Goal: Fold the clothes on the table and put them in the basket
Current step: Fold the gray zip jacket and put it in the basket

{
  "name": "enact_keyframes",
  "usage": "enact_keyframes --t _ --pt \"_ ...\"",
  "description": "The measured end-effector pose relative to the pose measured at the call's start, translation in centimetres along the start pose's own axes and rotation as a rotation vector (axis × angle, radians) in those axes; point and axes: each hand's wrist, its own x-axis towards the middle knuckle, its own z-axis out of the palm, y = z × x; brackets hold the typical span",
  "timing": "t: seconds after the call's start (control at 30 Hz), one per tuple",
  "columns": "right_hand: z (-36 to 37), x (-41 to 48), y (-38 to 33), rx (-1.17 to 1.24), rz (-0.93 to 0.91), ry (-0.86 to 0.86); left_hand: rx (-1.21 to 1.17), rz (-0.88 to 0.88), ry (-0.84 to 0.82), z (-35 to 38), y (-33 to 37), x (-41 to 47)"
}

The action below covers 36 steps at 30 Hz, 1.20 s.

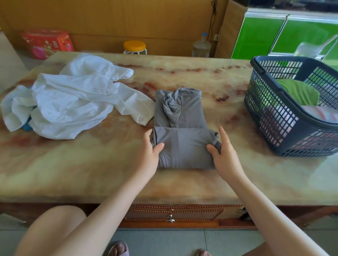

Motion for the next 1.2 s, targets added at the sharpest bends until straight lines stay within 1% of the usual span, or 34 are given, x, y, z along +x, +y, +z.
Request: enact_keyframes --t 0.13,0.17,0.2,0.27,0.3,0.33,0.37,0.4,0.43,0.47,0.5,0.53,0.6,0.67,0.73,0.87,0.97,1.03,1.07,1.13,1.17,1.2 --pt "-0.5 -1.3 0.2 -0.076 -0.011 0.000 -0.003 0.090 0.013 -0.2 -0.8 -1.6" --pt "-0.5 -1.6 0.3 -0.086 -0.038 0.016 0.040 0.115 0.020 -0.4 -0.7 -2.3" --pt "-0.5 -1.9 0.4 -0.106 -0.085 0.038 0.136 0.156 0.039 -0.6 -0.9 -2.7" --pt "-0.9 -1.9 0.7 -0.256 -0.280 0.122 0.376 0.352 0.149 -1.3 -1.2 -2.9" --pt "-1.1 -1.7 0.8 -0.346 -0.420 0.155 0.449 0.477 0.196 -1.5 -1.4 -2.7" --pt "-1.5 -1.4 0.8 -0.414 -0.559 0.140 0.479 0.593 0.202 -1.7 -1.5 -2.5" --pt "-1.9 -1.1 0.9 -0.460 -0.659 0.079 0.477 0.685 0.122 -2.0 -1.6 -2.2" --pt "-2.3 -0.8 1.0 -0.498 -0.710 -0.008 0.457 0.724 -0.019 -2.3 -1.6 -2.1" --pt "-2.7 -0.7 1.2 -0.526 -0.708 -0.105 0.431 0.702 -0.172 -2.5 -1.8 -2.0" --pt "-3.0 -0.8 1.4 -0.535 -0.678 -0.199 0.423 0.641 -0.298 -2.7 -2.0 -2.0" --pt "-3.3 -0.9 1.7 -0.532 -0.651 -0.283 0.437 0.594 -0.361 -2.9 -2.3 -1.9" --pt "-3.4 -0.9 2.0 -0.529 -0.652 -0.338 0.469 0.575 -0.380 -3.1 -2.6 -1.7" --pt "-3.5 -1.0 2.2 -0.521 -0.669 -0.379 0.545 0.590 -0.358 -3.4 -3.2 -1.5" --pt "-3.5 -0.9 1.9 -0.482 -0.616 -0.361 0.606 0.624 -0.303 -3.5 -3.4 -1.2" --pt "-3.6 -0.5 1.4 -0.474 -0.566 -0.336 0.618 0.625 -0.255 -3.5 -3.6 -0.6" --pt "-3.7 -0.1 1.5 -0.505 -0.617 -0.295 0.633 0.679 -0.182 -3.2 -3.6 0.1" --pt "-3.9 0.0 1.7 -0.488 -0.597 -0.294 0.617 0.713 -0.144 -3.2 -3.6 0.6" --pt "-4.0 0.3 1.8 -0.476 -0.610 -0.251 0.587 0.753 -0.090 -2.9 -3.4 1.0" --pt "-4.0 0.4 1.7 -0.438 -0.584 -0.217 0.556 0.768 -0.058 -2.7 -3.1 1.1" --pt "-3.8 0.7 1.0 -0.314 -0.423 -0.145 0.457 0.742 0.020 -2.3 -2.4 1.4" --pt "-3.7 1.1 0.6 -0.285 -0.339 -0.114 0.420 0.694 0.052 -2.3 -1.8 1.5" --pt "-3.6 1.3 0.0 -0.283 -0.300 -0.088 0.395 0.624 0.068 -2.4 -1.0 1.7"
